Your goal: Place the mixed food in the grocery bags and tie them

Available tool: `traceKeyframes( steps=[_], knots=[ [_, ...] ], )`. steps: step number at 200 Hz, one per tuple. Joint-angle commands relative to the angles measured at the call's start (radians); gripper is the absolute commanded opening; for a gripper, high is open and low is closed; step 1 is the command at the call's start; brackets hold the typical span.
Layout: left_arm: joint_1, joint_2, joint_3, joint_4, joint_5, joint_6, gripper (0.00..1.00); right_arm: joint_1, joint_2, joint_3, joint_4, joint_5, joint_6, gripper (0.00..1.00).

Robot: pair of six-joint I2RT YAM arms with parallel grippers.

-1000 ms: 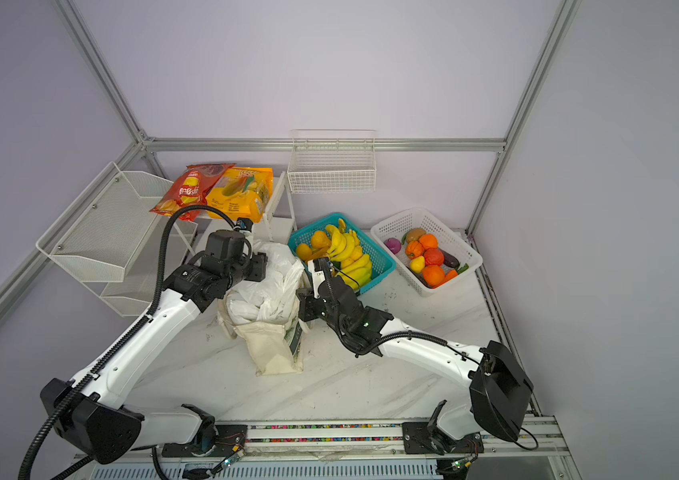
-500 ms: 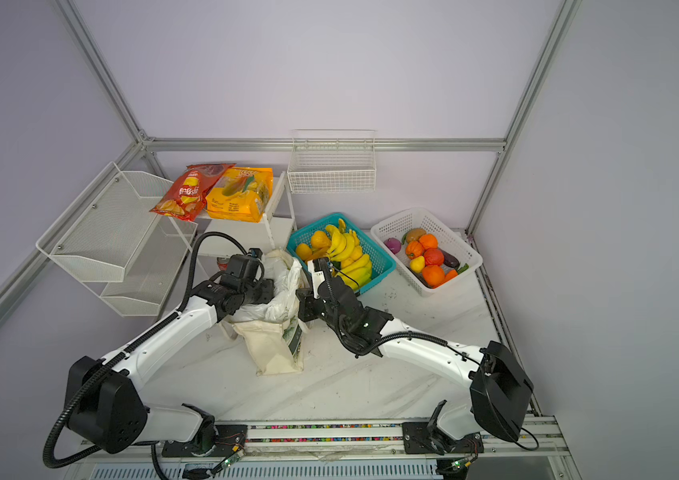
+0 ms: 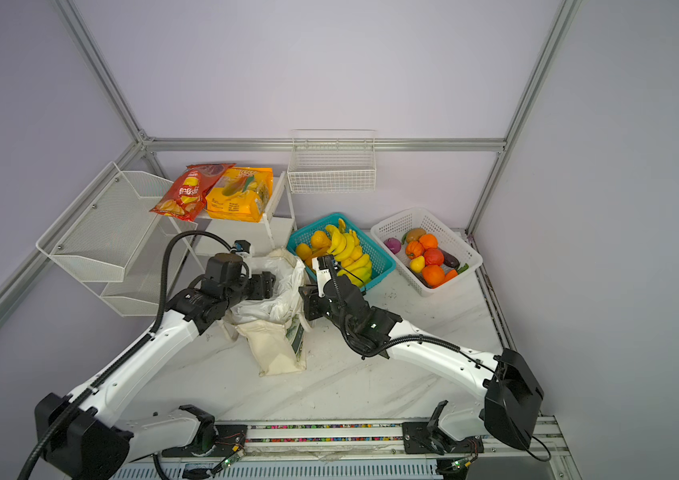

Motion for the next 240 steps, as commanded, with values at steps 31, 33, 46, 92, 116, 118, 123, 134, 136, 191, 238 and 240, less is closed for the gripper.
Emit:
traceKeyframes(
  steps=[31, 33, 46, 92, 116, 118, 123, 134, 136, 191, 238, 240],
  knots=[
    [0.004, -0.146, 0.085, -0.029, -0.077, 0.022, 0.86, 0.004, 0.056, 0.079, -0.052, -0.014, -0.023, 0.47],
    [0.004, -0.15, 0.086, -0.034, -0.083, 0.022, 0.86, 0.004, 0.062, 0.081, -0.054, -0.016, -0.023, 0.47],
    [0.006, -0.176, 0.09, -0.06, -0.106, 0.028, 0.86, 0.003, 0.095, 0.107, -0.091, 0.005, -0.015, 0.5],
    [0.005, -0.239, 0.067, -0.095, -0.109, 0.04, 0.87, 0.007, 0.145, 0.14, -0.165, 0.087, -0.012, 0.49],
    [0.005, -0.248, 0.061, -0.108, -0.114, 0.051, 0.87, 0.007, 0.169, 0.158, -0.195, 0.072, -0.006, 0.27],
    [0.005, -0.249, 0.061, -0.11, -0.114, 0.052, 0.87, 0.008, 0.17, 0.159, -0.201, 0.072, -0.006, 0.24],
    [0.005, -0.251, 0.06, -0.113, -0.116, 0.053, 0.87, 0.008, 0.167, 0.165, -0.215, 0.075, -0.007, 0.18],
    [0.005, -0.257, 0.056, -0.114, -0.114, 0.059, 0.87, 0.006, 0.154, 0.173, -0.255, 0.09, -0.006, 0.06],
    [0.005, -0.259, 0.056, -0.114, -0.114, 0.06, 0.87, 0.007, 0.151, 0.174, -0.264, 0.093, -0.006, 0.04],
    [0.007, -0.247, 0.095, -0.132, -0.104, 0.099, 0.87, -0.103, -0.034, 0.203, -0.49, 0.015, -0.132, 0.0],
    [0.008, -0.231, 0.1, -0.125, -0.098, 0.103, 0.87, -0.322, -0.059, 0.211, -0.595, -0.231, -0.302, 0.0],
    [0.007, -0.23, 0.1, -0.124, -0.098, 0.103, 0.87, -0.328, -0.06, 0.211, -0.595, -0.235, -0.307, 0.0]
  ],
)
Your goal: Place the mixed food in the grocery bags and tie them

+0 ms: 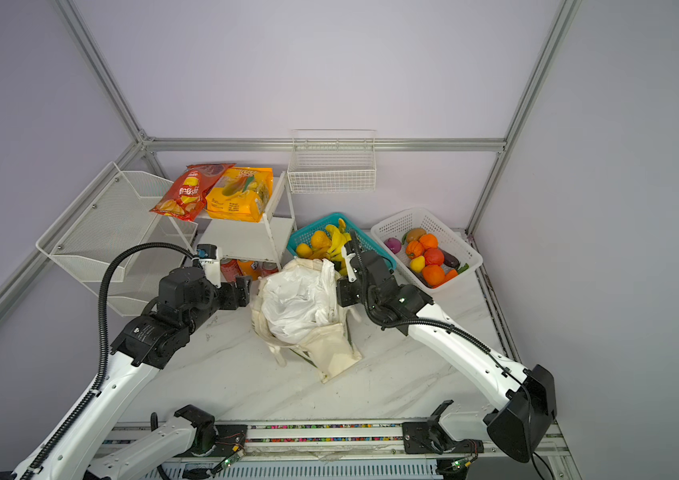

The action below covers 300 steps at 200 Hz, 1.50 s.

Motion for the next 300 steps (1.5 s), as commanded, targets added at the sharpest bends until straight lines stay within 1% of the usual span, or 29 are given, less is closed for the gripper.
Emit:
traceKeyframes(
  steps=[1, 17, 26, 51, 89, 105, 109, 124, 140, 159, 163, 165, 168, 174, 181, 195, 213, 225, 230, 235, 249, 267, 276, 278, 283, 286, 292, 300],
  knots=[
    [0.006, 0.007, 0.098, 0.019, -0.002, 0.032, 0.87, -0.067, -0.011, 0.035, -0.062, -0.109, -0.124, 0.0],
    [0.007, 0.021, 0.097, 0.018, -0.013, 0.027, 0.88, -0.134, -0.012, 0.033, -0.056, -0.156, -0.143, 0.0],
    [0.008, 0.03, 0.096, 0.019, -0.015, 0.022, 0.88, -0.159, -0.004, 0.031, -0.058, -0.164, -0.143, 0.0],
    [0.012, 0.039, 0.063, 0.053, -0.041, -0.008, 0.88, -0.188, 0.007, 0.033, -0.066, -0.113, -0.142, 0.0],
    [0.038, 0.032, -0.053, 0.22, -0.072, -0.086, 0.92, -0.21, 0.005, 0.084, -0.068, -0.115, -0.141, 0.3],
    [0.045, 0.028, -0.094, 0.308, -0.095, -0.106, 0.93, -0.21, 0.012, 0.111, -0.066, -0.145, -0.142, 0.38],
    [0.044, 0.027, -0.103, 0.33, -0.102, -0.109, 0.94, -0.211, 0.013, 0.119, -0.066, -0.148, -0.141, 0.42],
    [0.053, 0.029, -0.135, 0.4, -0.138, -0.114, 0.95, -0.215, 0.008, 0.144, -0.066, -0.139, -0.143, 0.51],
    [0.074, 0.035, -0.179, 0.477, -0.184, -0.11, 0.98, -0.24, -0.008, 0.161, -0.062, -0.058, -0.139, 0.61],
    [0.116, 0.055, -0.27, 0.602, -0.235, -0.071, 1.0, -0.319, -0.041, 0.109, -0.001, 0.113, -0.125, 0.72],
    [0.126, 0.063, -0.289, 0.625, -0.245, -0.063, 1.0, -0.341, -0.045, 0.089, 0.021, 0.147, -0.119, 0.77],
    [0.134, 0.069, -0.296, 0.633, -0.25, -0.063, 1.0, -0.351, -0.046, 0.08, 0.034, 0.166, -0.114, 0.82],
    [0.144, 0.077, -0.306, 0.643, -0.258, -0.061, 1.0, -0.363, -0.049, 0.061, 0.053, 0.196, -0.109, 0.87],
    [0.164, 0.094, -0.326, 0.669, -0.271, -0.057, 1.0, -0.39, -0.053, 0.022, 0.098, 0.245, -0.103, 0.93],
    [0.184, 0.117, -0.351, 0.699, -0.281, -0.048, 1.0, -0.416, -0.057, -0.03, 0.162, 0.303, -0.103, 0.97],
    [0.222, 0.164, -0.397, 0.771, -0.293, -0.037, 1.0, -0.457, -0.069, -0.157, 0.311, 0.409, -0.1, 0.97],
    [0.258, 0.213, -0.453, 0.866, -0.275, 0.008, 1.0, -0.503, -0.068, -0.306, 0.504, 0.451, -0.093, 0.97],
    [0.268, 0.239, -0.485, 0.914, -0.284, 0.043, 1.0, -0.506, -0.067, -0.424, 0.657, 0.476, -0.127, 0.97],
    [0.27, 0.247, -0.503, 0.942, -0.273, 0.063, 1.0, -0.507, -0.065, -0.477, 0.73, 0.478, -0.145, 0.97],
    [0.273, 0.253, -0.521, 0.976, -0.255, 0.111, 1.0, -0.511, -0.063, -0.532, 0.8, 0.48, -0.162, 0.97],
    [0.278, 0.288, -0.59, 1.099, -0.168, 0.199, 1.0, -0.516, -0.037, -0.664, 1.022, 0.471, -0.218, 0.97],
    [0.304, 0.364, -0.671, 1.259, -0.077, 0.226, 1.0, -0.524, 0.07, -0.819, 1.374, 0.432, -0.29, 0.97],
    [0.319, 0.405, -0.705, 1.354, -0.047, 0.23, 1.0, -0.537, 0.156, -0.85, 1.517, 0.392, -0.294, 0.97],
    [0.324, 0.415, -0.714, 1.375, -0.043, 0.232, 1.0, -0.54, 0.173, -0.847, 1.549, 0.391, -0.319, 0.97],
    [0.334, 0.441, -0.728, 1.429, -0.042, 0.241, 1.0, -0.541, 0.19, -0.832, 1.541, 0.398, -0.325, 0.97],
    [0.339, 0.454, -0.731, 1.457, -0.047, 0.245, 1.0, -0.541, 0.196, -0.823, 1.524, 0.37, -0.309, 0.97],
    [0.346, 0.454, -0.721, 1.431, -0.054, 0.24, 1.0, -0.548, 0.22, -0.823, 1.564, 0.327, -0.288, 0.97],
    [0.359, 0.457, -0.711, 1.429, -0.026, 0.246, 1.0, -0.557, 0.269, -0.835, 1.693, 0.307, -0.309, 0.97]
  ],
)
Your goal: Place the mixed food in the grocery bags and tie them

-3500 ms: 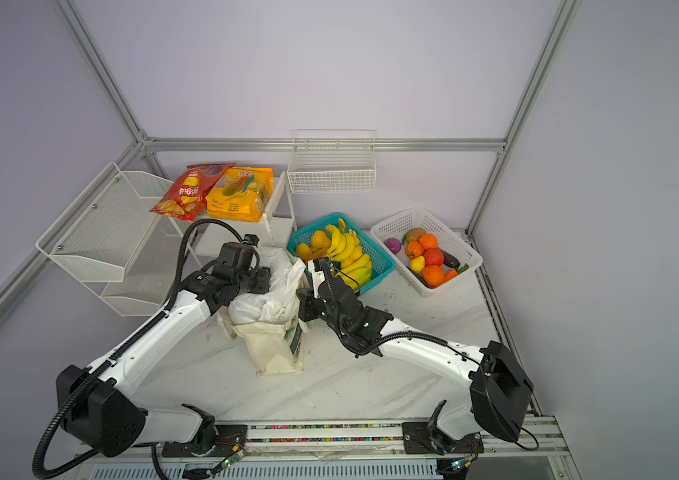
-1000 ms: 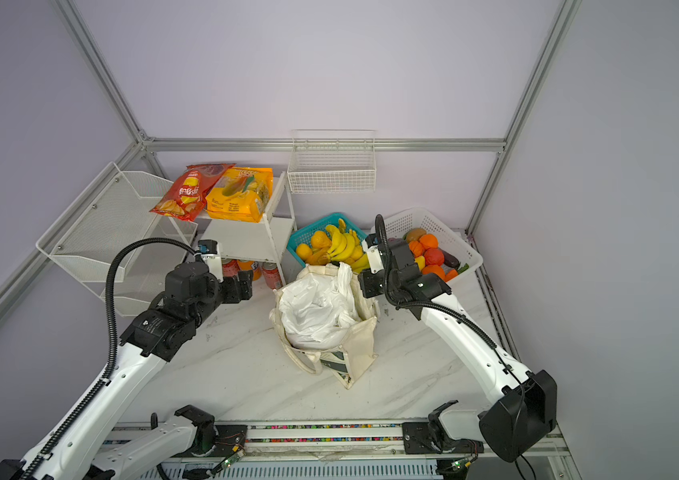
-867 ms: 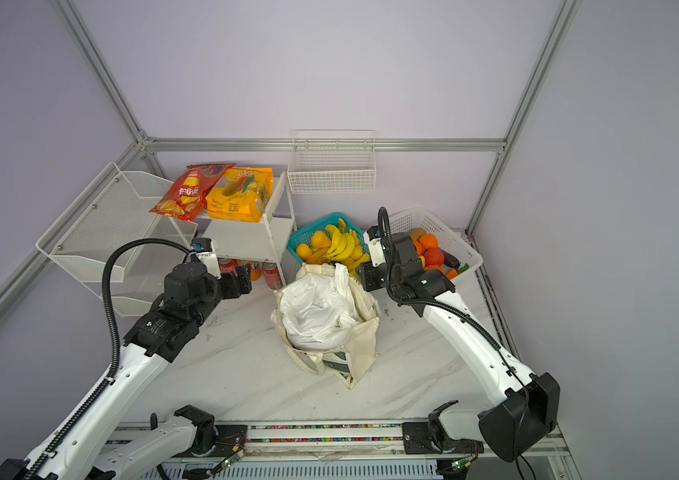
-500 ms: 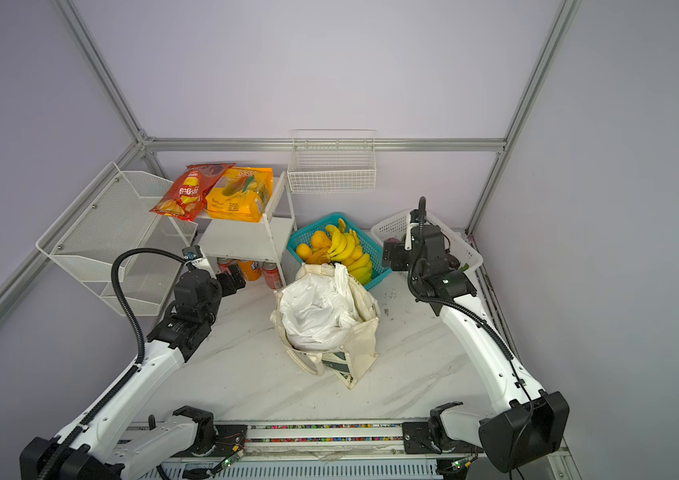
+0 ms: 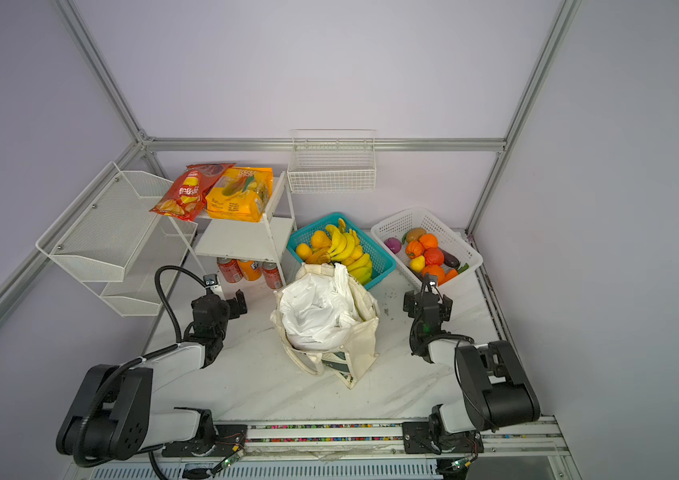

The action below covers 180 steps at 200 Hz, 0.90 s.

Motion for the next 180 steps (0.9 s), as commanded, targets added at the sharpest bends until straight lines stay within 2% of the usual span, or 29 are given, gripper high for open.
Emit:
traceKeyframes(
  steps=[1, 12, 22, 33, 39, 49, 53, 60, 75, 84, 180],
  knots=[
    [0.041, 0.021, -0.025, 0.242, 0.08, 0.077, 0.99, -0.023, 0.075, 0.002, 0.489, -0.082, -0.063, 0.97],
    [0.076, 0.088, -0.04, 0.33, 0.129, 0.07, 1.0, -0.044, 0.114, 0.033, 0.474, -0.134, 0.0, 0.97],
    [0.106, 0.149, -0.042, 0.368, 0.176, 0.035, 1.0, -0.057, 0.179, 0.036, 0.546, -0.169, -0.015, 0.97],
    [0.108, 0.224, -0.075, 0.536, 0.194, 0.067, 1.0, -0.059, 0.268, 0.033, 0.633, -0.191, -0.023, 0.97],
    [0.11, 0.2, -0.075, 0.486, 0.21, 0.059, 1.0, -0.057, 0.301, 0.023, 0.706, -0.2, -0.037, 0.97],
    [0.111, 0.171, -0.045, 0.374, 0.207, 0.042, 1.0, -0.058, 0.259, 0.042, 0.58, -0.197, -0.012, 0.97],
    [0.112, 0.173, -0.033, 0.361, 0.202, 0.042, 1.0, -0.061, 0.263, 0.046, 0.583, -0.189, -0.011, 0.97],
    [0.108, 0.189, -0.029, 0.378, 0.197, 0.059, 1.0, -0.062, 0.286, 0.049, 0.621, -0.182, -0.013, 0.97],
    [0.106, 0.206, -0.046, 0.442, 0.201, 0.074, 1.0, -0.062, 0.271, 0.068, 0.549, -0.164, -0.011, 0.97],
    [0.106, 0.202, -0.044, 0.431, 0.202, 0.073, 1.0, -0.062, 0.283, 0.062, 0.589, -0.158, -0.013, 0.97],
    [0.107, 0.2, -0.042, 0.423, 0.207, 0.077, 0.99, -0.062, 0.281, 0.073, 0.559, -0.18, -0.02, 0.97]
  ],
)
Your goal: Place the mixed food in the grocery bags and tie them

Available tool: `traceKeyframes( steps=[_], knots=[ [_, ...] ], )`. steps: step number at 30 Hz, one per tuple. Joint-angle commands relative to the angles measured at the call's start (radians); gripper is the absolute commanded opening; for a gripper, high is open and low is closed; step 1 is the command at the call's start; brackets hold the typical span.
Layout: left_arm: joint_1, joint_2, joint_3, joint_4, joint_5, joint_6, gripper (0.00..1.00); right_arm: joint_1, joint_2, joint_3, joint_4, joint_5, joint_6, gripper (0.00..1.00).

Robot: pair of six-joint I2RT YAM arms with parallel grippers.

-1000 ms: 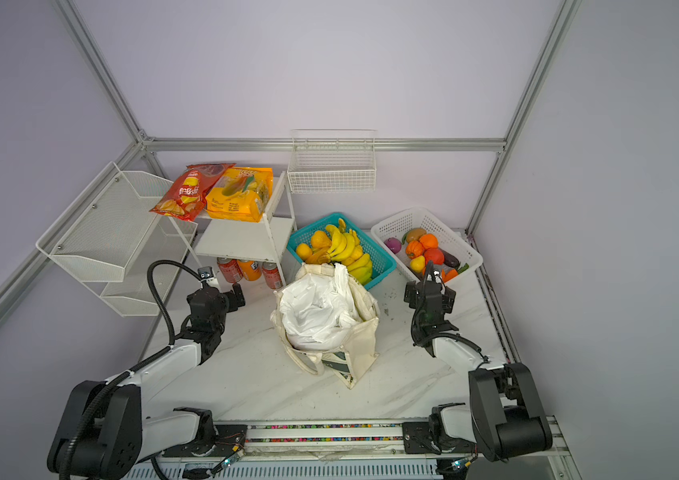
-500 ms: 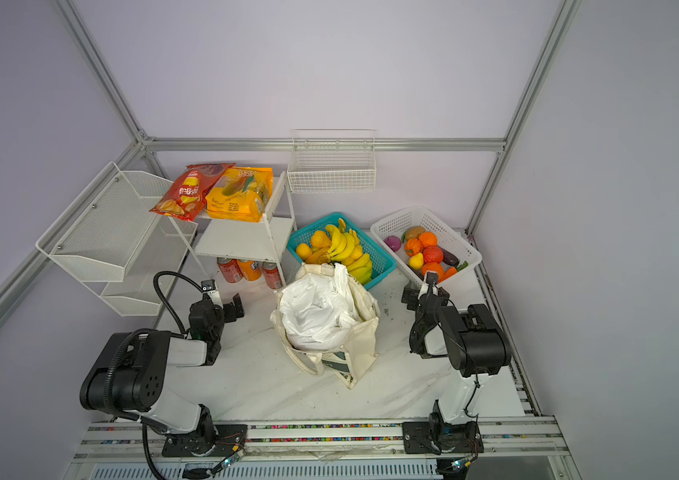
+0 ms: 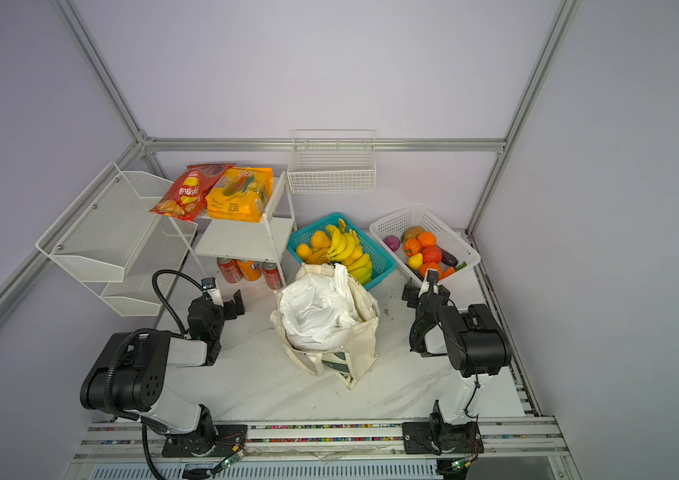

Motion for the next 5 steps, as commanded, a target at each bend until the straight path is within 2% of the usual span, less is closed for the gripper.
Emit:
traceKeyframes(
  steps=[1, 5],
  knots=[
    [-0.001, -0.005, -0.007, 0.065, 0.008, 0.029, 1.0, -0.003, -0.007, 0.027, 0.076, -0.028, -0.014, 0.97],
    [-0.002, -0.004, -0.008, 0.065, 0.008, 0.029, 1.0, -0.003, -0.011, 0.018, 0.091, -0.031, -0.019, 0.97]
  ],
)
